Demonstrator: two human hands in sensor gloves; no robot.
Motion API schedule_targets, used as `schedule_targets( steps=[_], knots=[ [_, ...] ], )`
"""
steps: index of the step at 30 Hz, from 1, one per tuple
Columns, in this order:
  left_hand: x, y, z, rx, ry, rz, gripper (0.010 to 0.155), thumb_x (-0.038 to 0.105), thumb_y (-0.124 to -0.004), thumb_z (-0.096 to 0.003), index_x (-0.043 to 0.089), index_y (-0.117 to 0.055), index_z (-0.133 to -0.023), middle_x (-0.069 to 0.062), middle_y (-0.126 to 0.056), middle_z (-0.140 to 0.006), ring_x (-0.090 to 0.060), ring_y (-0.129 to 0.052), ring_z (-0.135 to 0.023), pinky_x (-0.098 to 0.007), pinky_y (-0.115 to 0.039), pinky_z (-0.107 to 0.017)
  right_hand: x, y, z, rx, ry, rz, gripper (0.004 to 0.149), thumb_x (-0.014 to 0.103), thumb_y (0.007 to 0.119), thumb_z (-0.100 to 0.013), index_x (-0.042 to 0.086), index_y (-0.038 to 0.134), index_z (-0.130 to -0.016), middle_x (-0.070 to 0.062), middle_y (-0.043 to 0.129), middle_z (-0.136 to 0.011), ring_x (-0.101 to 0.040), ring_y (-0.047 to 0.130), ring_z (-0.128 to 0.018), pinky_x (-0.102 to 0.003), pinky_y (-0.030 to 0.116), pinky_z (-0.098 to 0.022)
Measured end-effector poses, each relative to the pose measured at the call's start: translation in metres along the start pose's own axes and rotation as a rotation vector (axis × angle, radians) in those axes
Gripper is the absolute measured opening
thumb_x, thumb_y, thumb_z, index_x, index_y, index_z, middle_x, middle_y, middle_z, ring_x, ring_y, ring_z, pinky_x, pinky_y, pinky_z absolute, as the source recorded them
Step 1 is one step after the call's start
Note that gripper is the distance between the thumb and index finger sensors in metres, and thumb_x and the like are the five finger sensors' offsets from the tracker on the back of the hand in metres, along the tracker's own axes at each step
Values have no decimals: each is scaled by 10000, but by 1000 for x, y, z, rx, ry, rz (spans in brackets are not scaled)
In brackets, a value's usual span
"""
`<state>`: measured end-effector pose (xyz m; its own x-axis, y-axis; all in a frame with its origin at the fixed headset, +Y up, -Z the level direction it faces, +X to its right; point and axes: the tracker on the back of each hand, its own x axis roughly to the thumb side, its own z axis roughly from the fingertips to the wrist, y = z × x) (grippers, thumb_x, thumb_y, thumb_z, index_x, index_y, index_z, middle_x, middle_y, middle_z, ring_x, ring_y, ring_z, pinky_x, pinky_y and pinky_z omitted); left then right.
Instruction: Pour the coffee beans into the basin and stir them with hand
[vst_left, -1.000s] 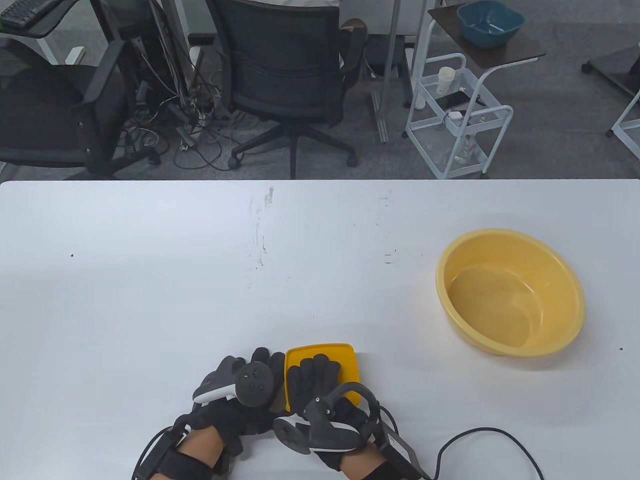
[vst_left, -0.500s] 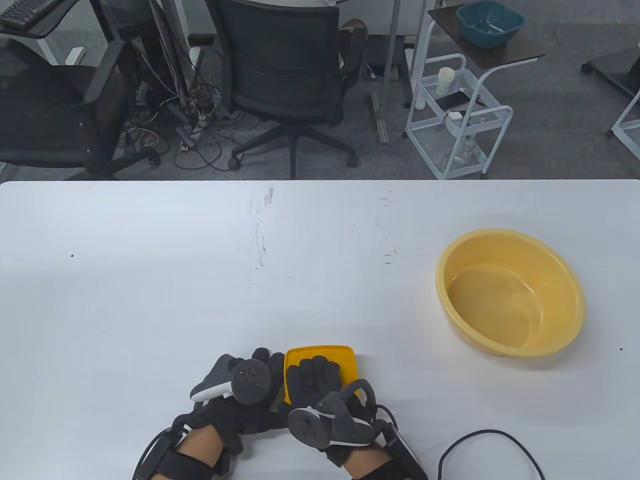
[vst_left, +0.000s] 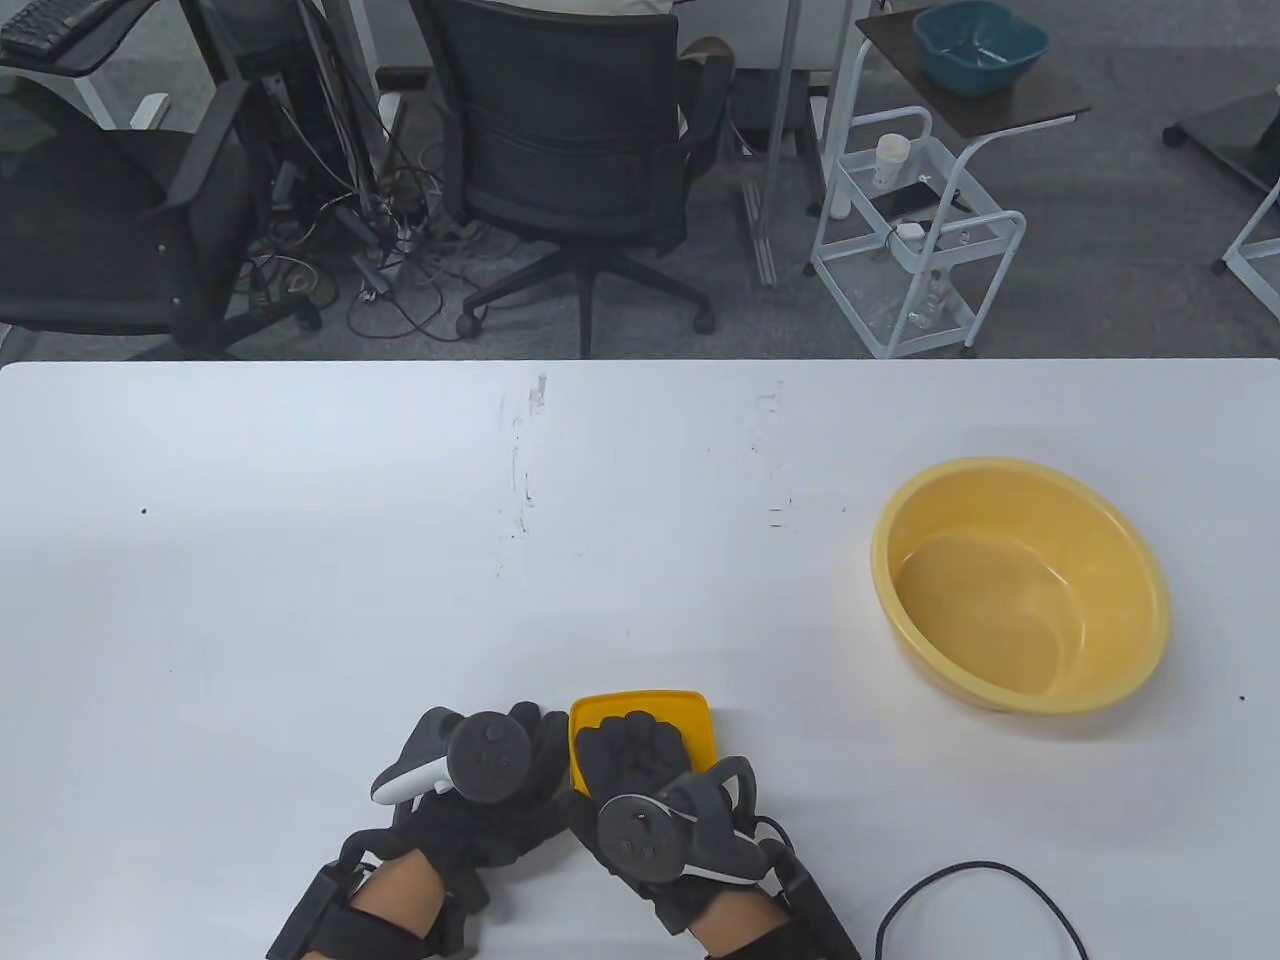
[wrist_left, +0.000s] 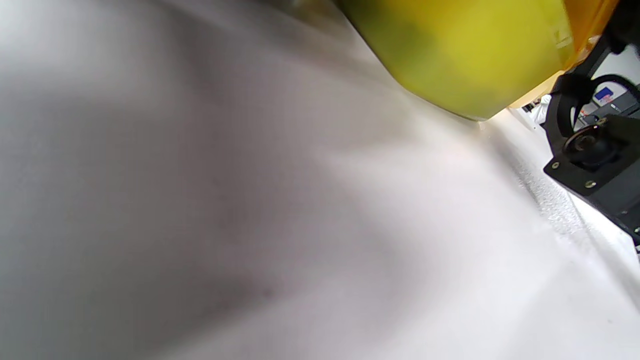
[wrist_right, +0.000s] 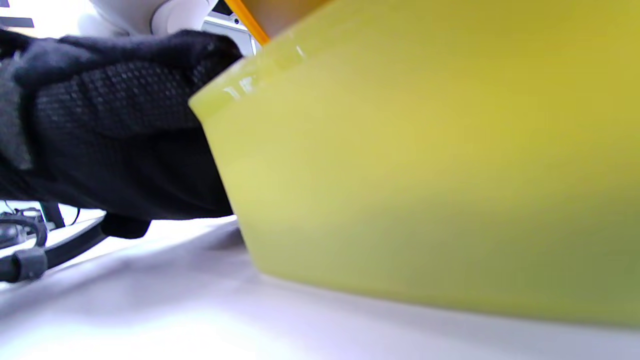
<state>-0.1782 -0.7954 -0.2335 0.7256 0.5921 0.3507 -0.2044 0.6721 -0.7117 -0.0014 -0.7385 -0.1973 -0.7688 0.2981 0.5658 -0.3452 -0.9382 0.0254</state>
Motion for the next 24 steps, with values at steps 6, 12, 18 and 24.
schedule_targets(
  steps=[6, 12, 18, 24],
  knots=[
    [2, -1, 0, 20, 11, 3, 863, 670, -364, -565, 66, -21, -1077, -217, -34, -1168, -459, 74, -1051, -673, -8, -653, -9, -16, 4, -77, 31, -118, 731, 523, 499, -489, -66, 611, -907, -302, 633, -842, -547, 655, -799, -637, 580, -598],
    [3, 0, 0, 48, 11, 15, 859, 654, -388, -571, 60, -28, -1076, -231, -60, -1167, -478, 44, -1051, -680, -35, -657, -18, -32, 15, -127, 18, -206, 739, 530, 554, -486, -40, 557, -956, -301, 586, -902, -563, 629, -856, -658, 530, -623],
    [13, 24, 31, 421, -16, -55, 929, 698, -464, -527, 102, -13, -1079, -259, -82, -1163, -538, -23, -1042, -680, -99, -691, -22, -60, 36, -283, -21, 55, 591, 419, 652, -487, 111, 573, -984, -160, 577, -1004, -475, 563, -997, -721, 356, -651],
    [54, 32, 68, 704, -54, -411, 916, 659, -557, -521, 178, 5, -1061, -291, -244, -1154, -551, -425, -1088, -682, -343, -750, -3, -71, 48, -298, -132, 285, 542, 414, 646, -487, 246, 587, -999, -31, 542, -1085, -438, 324, -1072, -698, 203, -671]
  ],
)
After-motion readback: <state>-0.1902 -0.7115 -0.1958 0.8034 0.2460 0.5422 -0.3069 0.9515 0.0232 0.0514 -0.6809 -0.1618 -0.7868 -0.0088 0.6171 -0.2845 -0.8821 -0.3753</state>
